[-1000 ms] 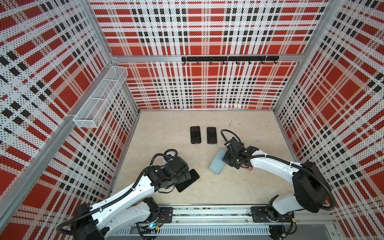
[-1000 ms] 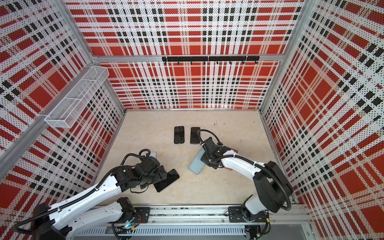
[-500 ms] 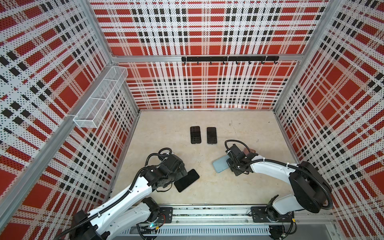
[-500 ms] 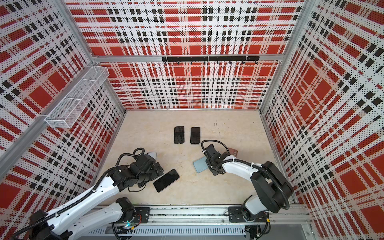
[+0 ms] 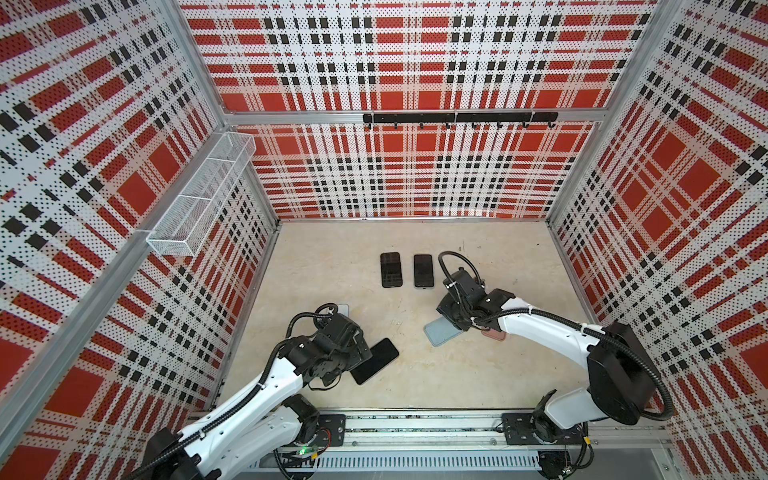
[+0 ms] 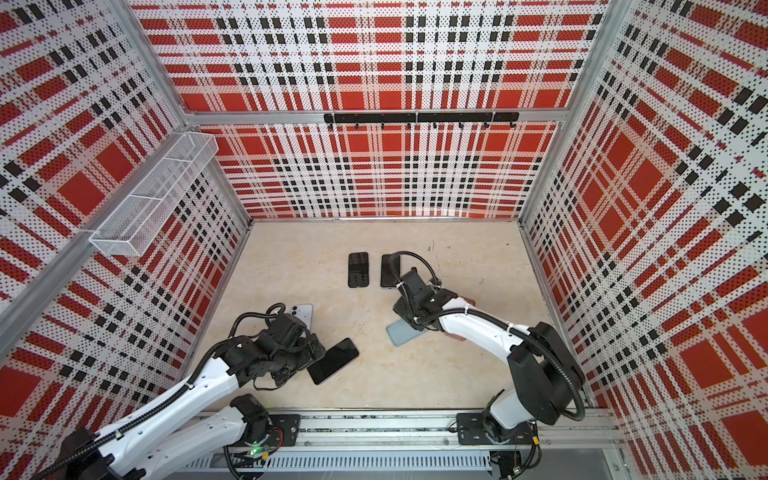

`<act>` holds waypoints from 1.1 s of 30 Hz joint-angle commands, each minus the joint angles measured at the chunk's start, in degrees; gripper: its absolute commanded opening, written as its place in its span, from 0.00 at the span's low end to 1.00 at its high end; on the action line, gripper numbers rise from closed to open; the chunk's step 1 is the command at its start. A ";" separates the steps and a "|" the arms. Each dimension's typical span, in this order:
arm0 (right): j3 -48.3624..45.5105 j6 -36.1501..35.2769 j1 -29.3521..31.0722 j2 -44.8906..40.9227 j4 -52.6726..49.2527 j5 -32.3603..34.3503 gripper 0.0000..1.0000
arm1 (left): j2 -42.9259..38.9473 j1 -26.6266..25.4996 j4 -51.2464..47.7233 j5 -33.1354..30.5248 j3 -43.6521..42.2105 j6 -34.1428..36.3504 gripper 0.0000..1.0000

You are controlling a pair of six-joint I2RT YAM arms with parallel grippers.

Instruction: Put the phone into the phone case

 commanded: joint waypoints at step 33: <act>-3.13 -22.91 6.28 21.98 39.37 -50.81 0.51 | -3.10 5.53 18.53 12.97 -13.97 -0.70 1.00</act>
